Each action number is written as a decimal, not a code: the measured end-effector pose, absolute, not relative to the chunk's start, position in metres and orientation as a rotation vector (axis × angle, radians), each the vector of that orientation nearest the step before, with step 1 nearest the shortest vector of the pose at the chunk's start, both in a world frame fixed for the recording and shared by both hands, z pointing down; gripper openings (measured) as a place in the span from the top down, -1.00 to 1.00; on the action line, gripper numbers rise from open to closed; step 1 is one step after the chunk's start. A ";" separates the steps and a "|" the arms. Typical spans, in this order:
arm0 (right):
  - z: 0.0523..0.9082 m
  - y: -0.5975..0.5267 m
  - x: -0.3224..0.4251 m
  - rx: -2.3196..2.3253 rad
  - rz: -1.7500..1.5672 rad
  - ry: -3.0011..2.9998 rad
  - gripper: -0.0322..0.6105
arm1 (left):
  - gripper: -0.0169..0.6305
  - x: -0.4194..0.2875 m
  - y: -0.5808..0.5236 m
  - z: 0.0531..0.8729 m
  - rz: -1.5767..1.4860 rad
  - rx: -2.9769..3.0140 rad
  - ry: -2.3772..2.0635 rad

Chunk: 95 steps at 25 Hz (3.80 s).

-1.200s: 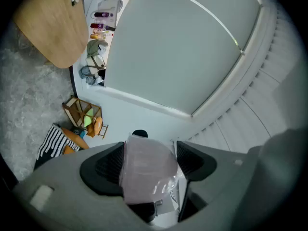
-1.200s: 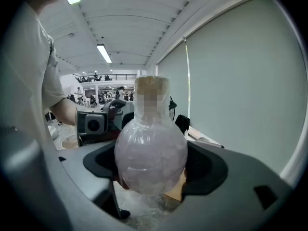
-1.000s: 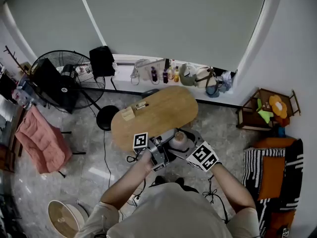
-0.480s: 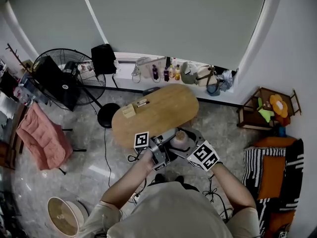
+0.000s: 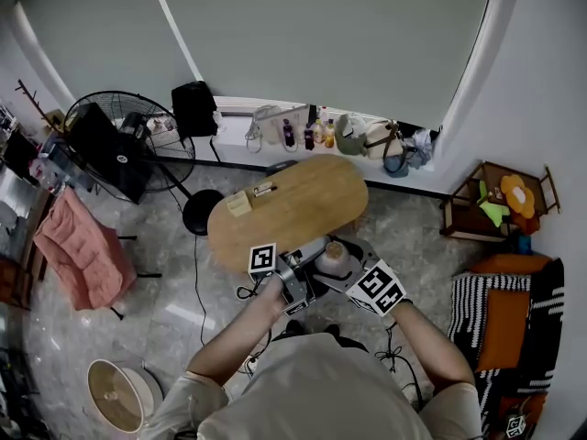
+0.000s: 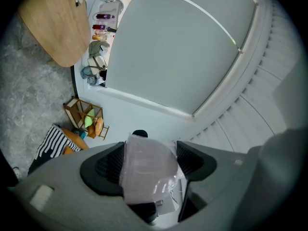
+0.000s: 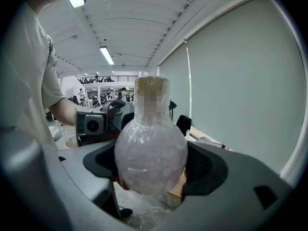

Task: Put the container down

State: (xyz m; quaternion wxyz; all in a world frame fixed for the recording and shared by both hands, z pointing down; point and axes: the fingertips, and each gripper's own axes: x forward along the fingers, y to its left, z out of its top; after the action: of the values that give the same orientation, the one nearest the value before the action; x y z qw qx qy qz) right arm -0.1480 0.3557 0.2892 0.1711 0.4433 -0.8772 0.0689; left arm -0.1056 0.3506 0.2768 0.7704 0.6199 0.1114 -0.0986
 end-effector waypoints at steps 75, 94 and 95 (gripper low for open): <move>0.470 -0.049 0.028 1.042 0.450 -2.532 -0.32 | -0.12 0.068 -0.064 0.465 -0.243 1.217 -0.011; 0.680 -0.112 0.088 0.865 0.675 -2.568 -0.32 | -0.12 0.118 -0.134 0.682 -0.312 1.111 -0.343; 0.689 -0.114 0.083 0.858 0.685 -2.563 -0.32 | -0.12 0.114 -0.137 0.691 -0.314 1.102 -0.354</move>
State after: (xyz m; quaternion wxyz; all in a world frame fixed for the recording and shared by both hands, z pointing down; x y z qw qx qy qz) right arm 0.0833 -0.1144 0.6893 0.1756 0.3030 -0.9049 0.2417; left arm 0.1137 -0.1369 0.6908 0.8256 0.5184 -0.1666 -0.1478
